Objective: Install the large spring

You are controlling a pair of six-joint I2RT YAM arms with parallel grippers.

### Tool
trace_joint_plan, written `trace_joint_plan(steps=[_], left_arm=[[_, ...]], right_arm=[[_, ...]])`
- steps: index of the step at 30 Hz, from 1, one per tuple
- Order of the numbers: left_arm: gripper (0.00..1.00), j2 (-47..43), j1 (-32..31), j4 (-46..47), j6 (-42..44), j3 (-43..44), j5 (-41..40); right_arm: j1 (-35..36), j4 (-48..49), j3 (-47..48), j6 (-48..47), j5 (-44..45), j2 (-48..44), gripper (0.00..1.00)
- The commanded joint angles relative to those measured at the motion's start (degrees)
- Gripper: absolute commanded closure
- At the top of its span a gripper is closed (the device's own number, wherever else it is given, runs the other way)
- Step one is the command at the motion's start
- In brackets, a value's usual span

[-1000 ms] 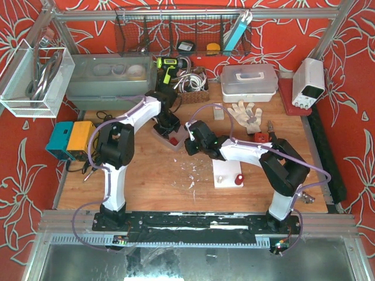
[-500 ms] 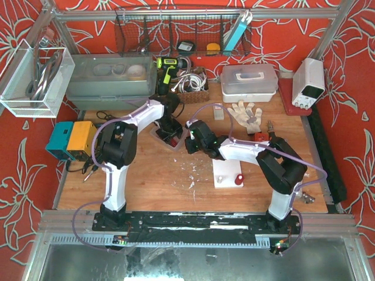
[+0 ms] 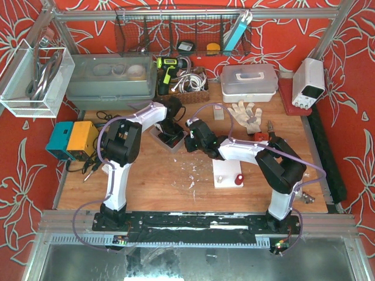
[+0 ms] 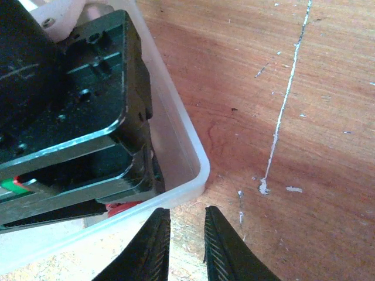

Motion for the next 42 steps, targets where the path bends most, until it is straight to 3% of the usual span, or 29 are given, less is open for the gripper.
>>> trace_joint_plan(steps=[1,9,17,24,27,30,36,39,42], left_arm=[[0.57,1.80,0.00,-1.10,-0.46,0.39,-1.07],[0.75,1.18,0.87,-1.20,0.30,3.20,-1.83],[0.84,-3.59,1.54,-2.77,1.43,9.81,-7.96],[0.88,-10.83,1.31,1.42,3.35,4.57,-13.90],[0.91,-14.90,0.62,5.63,6.84,1.21,-18.98],[0.93,-21.31,-0.66,13.55,13.82,-3.81,-24.12],[0.96,-37.22,-5.11,44.29,36.15,-23.02,-23.21],[0.97,-42.92,-7.90,57.37,47.30,-31.07,-18.87],[0.98,-46.98,-11.34,67.38,58.55,-38.73,-11.75]], right_arm=[[-0.23,1.21,-0.78,0.75,2.23,0.09,0.78],[-0.26,-0.35,-1.92,-0.36,3.11,-4.10,0.76],[-0.61,-4.82,-4.50,-1.96,3.29,-14.17,0.71],[-1.60,-11.17,-6.57,-3.57,4.29,-25.66,0.65],[-2.01,-14.46,-7.23,-3.94,5.20,-30.43,0.57],[-2.35,-17.80,-7.88,-4.17,6.32,-35.26,0.46],[-3.54,-24.57,-8.34,-4.83,8.16,-43.43,0.24],[-4.07,-28.61,-7.50,-5.67,8.01,-46.06,0.12],[-4.54,-32.79,-6.39,-5.96,6.70,-47.93,0.07]])
